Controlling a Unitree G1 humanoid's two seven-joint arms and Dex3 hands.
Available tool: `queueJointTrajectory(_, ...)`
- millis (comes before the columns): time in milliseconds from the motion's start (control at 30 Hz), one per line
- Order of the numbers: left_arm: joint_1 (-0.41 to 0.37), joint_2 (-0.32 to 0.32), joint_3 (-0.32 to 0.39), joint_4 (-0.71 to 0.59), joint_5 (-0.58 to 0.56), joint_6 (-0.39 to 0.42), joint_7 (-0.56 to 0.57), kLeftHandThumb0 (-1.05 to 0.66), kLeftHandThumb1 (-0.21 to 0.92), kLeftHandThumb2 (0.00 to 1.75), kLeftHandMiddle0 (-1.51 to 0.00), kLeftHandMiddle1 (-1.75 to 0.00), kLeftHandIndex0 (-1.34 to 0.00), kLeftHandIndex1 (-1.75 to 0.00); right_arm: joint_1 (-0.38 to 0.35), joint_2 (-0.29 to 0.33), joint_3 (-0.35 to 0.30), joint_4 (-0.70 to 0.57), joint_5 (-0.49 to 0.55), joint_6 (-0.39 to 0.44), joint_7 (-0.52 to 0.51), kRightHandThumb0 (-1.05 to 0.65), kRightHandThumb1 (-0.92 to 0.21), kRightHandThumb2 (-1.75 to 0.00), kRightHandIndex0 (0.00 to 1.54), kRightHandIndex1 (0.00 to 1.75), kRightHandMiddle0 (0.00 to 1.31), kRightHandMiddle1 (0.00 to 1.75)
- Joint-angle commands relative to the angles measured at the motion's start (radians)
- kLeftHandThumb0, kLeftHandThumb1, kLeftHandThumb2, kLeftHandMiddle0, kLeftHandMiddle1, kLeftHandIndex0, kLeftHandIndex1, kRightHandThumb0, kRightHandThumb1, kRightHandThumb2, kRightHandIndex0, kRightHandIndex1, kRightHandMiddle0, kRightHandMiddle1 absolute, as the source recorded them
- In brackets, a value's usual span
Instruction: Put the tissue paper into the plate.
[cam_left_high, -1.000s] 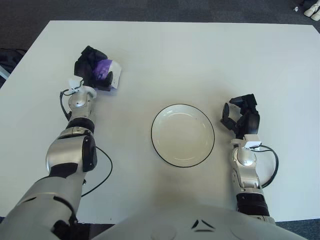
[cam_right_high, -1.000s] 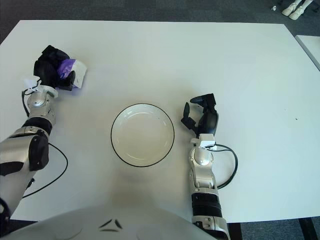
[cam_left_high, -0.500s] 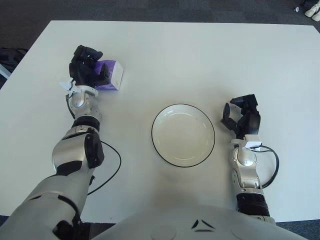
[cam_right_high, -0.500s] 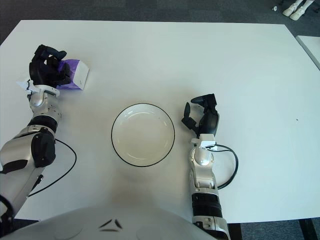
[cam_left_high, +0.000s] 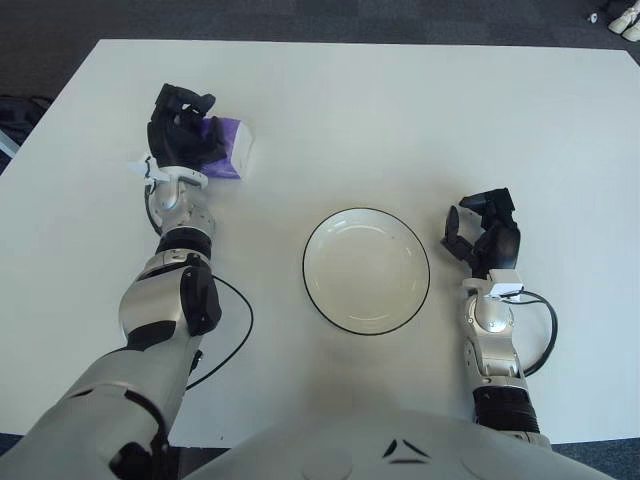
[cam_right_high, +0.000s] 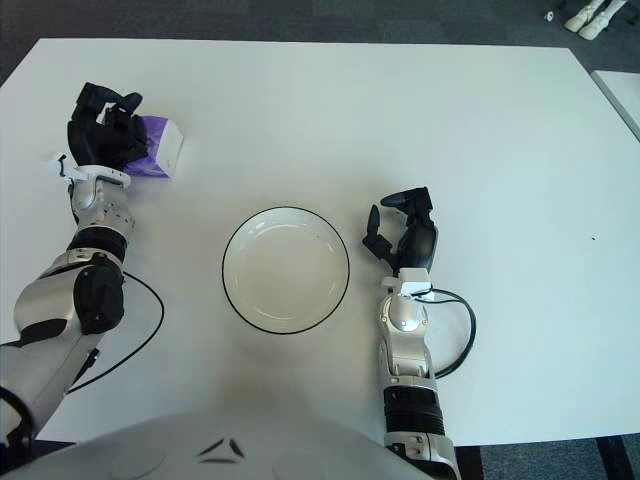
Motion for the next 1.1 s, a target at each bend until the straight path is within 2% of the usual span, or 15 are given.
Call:
queueJointTrajectory(0,0.057,-0.026,-0.021,-0.053,0.013,0.011,0.001,0.00,0.14,1.36,-0.94,-1.22,-0.58,-1.75,0.088,0.022,0.009,0.105,-0.002,0.022,0.000,-0.40,-0.58,-1.00,0.55,1.35,0.40,1.75)
queueJointTrajectory(133,0.077,-0.042,-0.038,-0.122,0.013,0.024,0.017,0.00,0.15,1.36,-0.93,-1.23,-0.57,-1.75,0.086,0.021,0.009,0.109,-0.002,0.019,-0.001,-0.40,-0.58,-0.99,0.55,1.35,0.40,1.75)
queueJointTrajectory(267,0.119,-0.062,-0.063,-0.247,0.012,0.056,0.029,0.00,0.13,1.38,-0.94,-1.24,-0.58,-1.75,0.089,0.022,0.010,0.108,-0.004,0.018,0.000,-0.40,-0.59,-0.98,0.54,1.36,0.39,1.75)
queueJointTrajectory(433,0.158,-0.065,-0.092,-0.358,0.002,0.106,0.000,0.00,0.06,1.45,-0.98,-1.23,-0.64,-1.75,0.091,0.021,0.012,0.107,-0.007,0.016,0.000,-0.40,-0.59,-0.98,0.54,1.36,0.39,1.75)
queueJointTrajectory(567,0.172,-0.016,-0.143,-0.414,0.054,0.125,-0.024,0.00,-0.06,1.57,-1.05,-1.22,-0.74,-1.75,0.093,0.019,0.012,0.106,-0.011,0.014,-0.002,-0.40,-0.60,-0.97,0.54,1.36,0.39,1.75)
queueJointTrajectory(633,0.165,0.024,-0.171,-0.405,0.113,0.083,-0.025,0.00,-0.11,1.63,-1.09,-1.24,-0.76,-1.75,0.093,0.018,0.012,0.105,-0.012,0.014,-0.002,-0.40,-0.60,-0.97,0.54,1.36,0.39,1.75)
queueJointTrajectory(700,0.150,0.067,-0.195,-0.371,0.181,0.006,-0.019,0.00,-0.14,1.68,-1.09,-1.30,-0.76,-1.75,0.094,0.019,0.012,0.105,-0.011,0.014,-0.002,-0.40,-0.60,-0.97,0.55,1.36,0.39,1.75)
queueJointTrajectory(800,0.138,0.155,-0.260,-0.328,0.348,-0.156,0.030,0.00,-0.14,1.72,-1.07,-1.42,-0.74,-1.75,0.095,0.021,0.012,0.103,-0.006,0.014,0.000,-0.40,-0.59,-0.98,0.55,1.36,0.39,1.75)
queueJointTrajectory(867,0.132,0.199,-0.292,-0.309,0.430,-0.224,0.062,0.00,-0.14,1.74,-1.04,-1.48,-0.72,-1.75,0.094,0.022,0.012,0.103,-0.005,0.014,0.000,-0.40,-0.59,-0.98,0.56,1.36,0.39,1.75)
queueJointTrajectory(967,0.116,0.258,-0.335,-0.296,0.530,-0.288,0.096,0.00,-0.12,1.74,-1.01,-1.55,-0.71,-1.75,0.094,0.024,0.012,0.104,-0.005,0.015,-0.002,-0.40,-0.59,-0.98,0.56,1.36,0.39,1.75)
queueJointTrajectory(1067,0.102,0.288,-0.365,-0.332,0.575,-0.290,0.100,0.00,-0.11,1.75,-0.97,-1.60,-0.70,-1.75,0.094,0.026,0.012,0.105,-0.004,0.014,-0.004,-0.40,-0.59,-0.98,0.55,1.35,0.39,1.75)
